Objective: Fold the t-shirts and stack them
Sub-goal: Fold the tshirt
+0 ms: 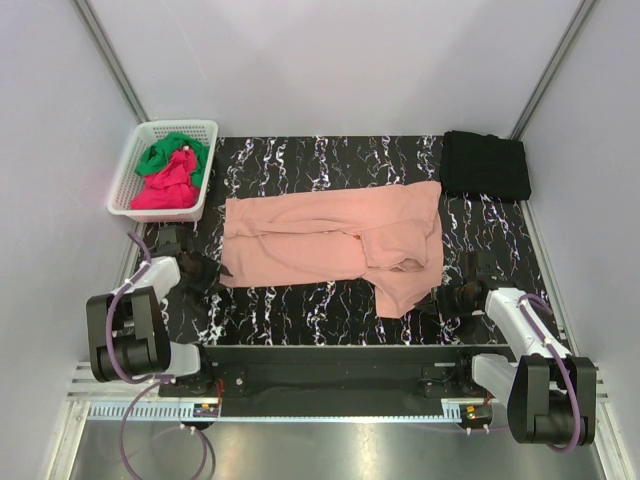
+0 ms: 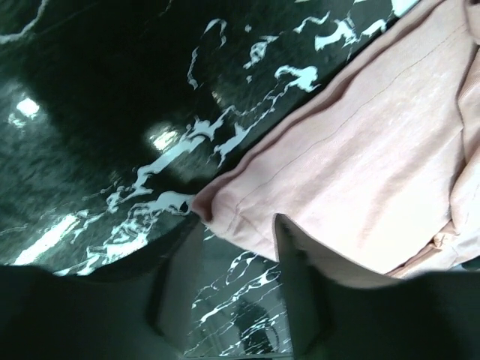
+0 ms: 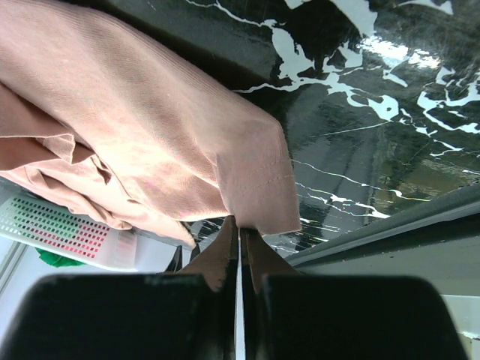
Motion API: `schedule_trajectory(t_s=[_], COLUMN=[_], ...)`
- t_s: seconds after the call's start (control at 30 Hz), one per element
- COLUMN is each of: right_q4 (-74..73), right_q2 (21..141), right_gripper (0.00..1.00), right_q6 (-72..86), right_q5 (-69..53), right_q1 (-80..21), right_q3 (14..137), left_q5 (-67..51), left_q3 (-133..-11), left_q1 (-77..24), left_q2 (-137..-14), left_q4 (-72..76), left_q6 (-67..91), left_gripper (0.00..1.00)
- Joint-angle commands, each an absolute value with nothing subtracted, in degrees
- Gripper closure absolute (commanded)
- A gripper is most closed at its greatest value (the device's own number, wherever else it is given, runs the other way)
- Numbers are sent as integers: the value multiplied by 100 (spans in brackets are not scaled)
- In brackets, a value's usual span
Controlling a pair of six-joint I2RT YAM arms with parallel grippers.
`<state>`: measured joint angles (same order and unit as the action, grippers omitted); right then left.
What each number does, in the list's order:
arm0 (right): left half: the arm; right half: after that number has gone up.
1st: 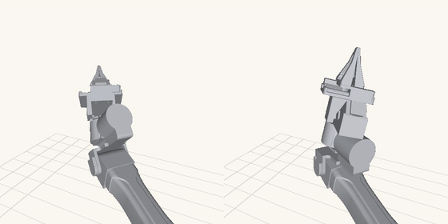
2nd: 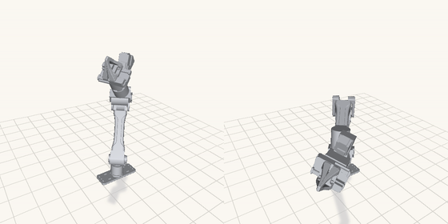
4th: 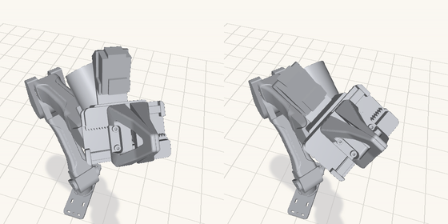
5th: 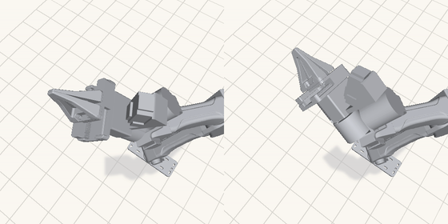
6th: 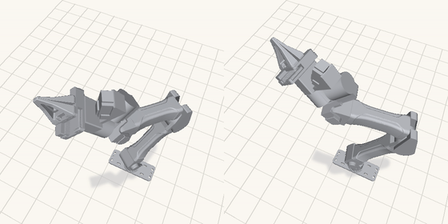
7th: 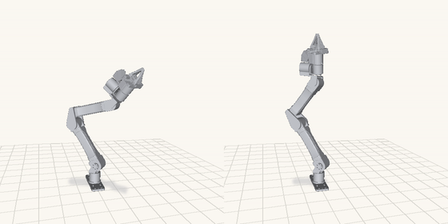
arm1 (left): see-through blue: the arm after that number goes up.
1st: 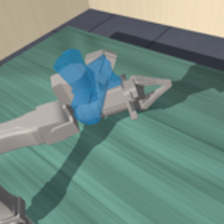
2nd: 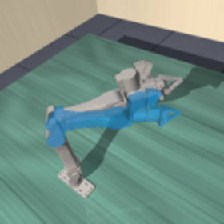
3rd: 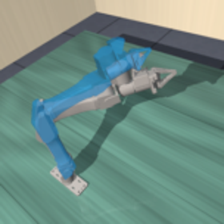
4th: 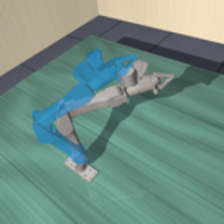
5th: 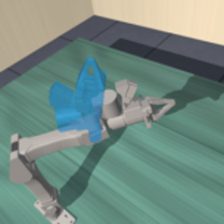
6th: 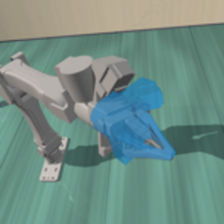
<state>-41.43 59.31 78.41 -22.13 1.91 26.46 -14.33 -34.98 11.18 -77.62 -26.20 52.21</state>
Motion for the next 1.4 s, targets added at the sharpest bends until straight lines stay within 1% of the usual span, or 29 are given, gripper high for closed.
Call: schedule_trajectory(t_s=[0.0,0.1,0.23,0.3,0.33,0.37,0.7,1.0,1.37], right_q4=[-4131,-4122,-4104,-4104,-4096,-4104,-4104,-4184,-4184], right_q2=[5897,5889,5880,5871,5880,5871,5757,5660,5853], right_gripper=[100,100,100,100,100,100,100,100,100], right_q6=[7805,7813,7822,7822,7822,7822,7840,7901,7814], right_q5=[-2259,-2259,-2259,-2259,-2276,-2276,-2250,-2110,-2083], right_q1=[193,193,193,193,193,202,193,193,193], right_q3=[2690,2698,2698,2698,2698,2690,2760,3006,3418], left_q5=[-1353,-1424,-1520,-1538,-1582,-1591,-1468,-1283,-1336], left_q3=[-3551,-3542,-3551,-3577,-3586,-3595,-3761,-4236,-4429], left_q1=[1151,1151,1160,1160,1151,1160,1169,1274,1406], left_q2=[-7980,-7980,-8033,-8086,-8121,-8121,-7831,-7603,-7567], left_q4=[-2399,-2417,-2452,-2478,-2470,-2478,-2707,-3120,-3164], left_q6=[5019,5010,4984,4957,4940,4939,4878,4641,4456], left_gripper=[58,64,66,79,87,100,100,100,100])
